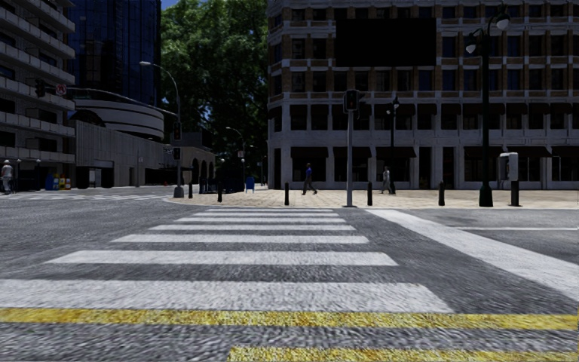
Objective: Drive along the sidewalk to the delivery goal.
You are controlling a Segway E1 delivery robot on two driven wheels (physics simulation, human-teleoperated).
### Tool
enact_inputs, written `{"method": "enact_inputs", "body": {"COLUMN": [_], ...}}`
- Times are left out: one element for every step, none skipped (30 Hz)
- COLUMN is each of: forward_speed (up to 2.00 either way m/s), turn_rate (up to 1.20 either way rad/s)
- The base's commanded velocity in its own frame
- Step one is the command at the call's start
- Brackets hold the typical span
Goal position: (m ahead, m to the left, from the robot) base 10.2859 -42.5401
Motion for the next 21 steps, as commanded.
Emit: {"method": "enact_inputs", "body": {"forward_speed": [1.38,1.38,1.38,1.38,1.38,1.38,1.38,1.38,1.38,1.38,1.38,1.38,1.38,1.38,1.38,1.38,1.38,1.38,1.38,1.38,1.38], "turn_rate": [0.18,0.18,0.18,0.18,0.18,0.18,0.18,0.18,0.15,0.12,0.12,0.04,0.00,0.00,0.00,0.00,0.00,0.00,0.00,0.00,0.00]}}
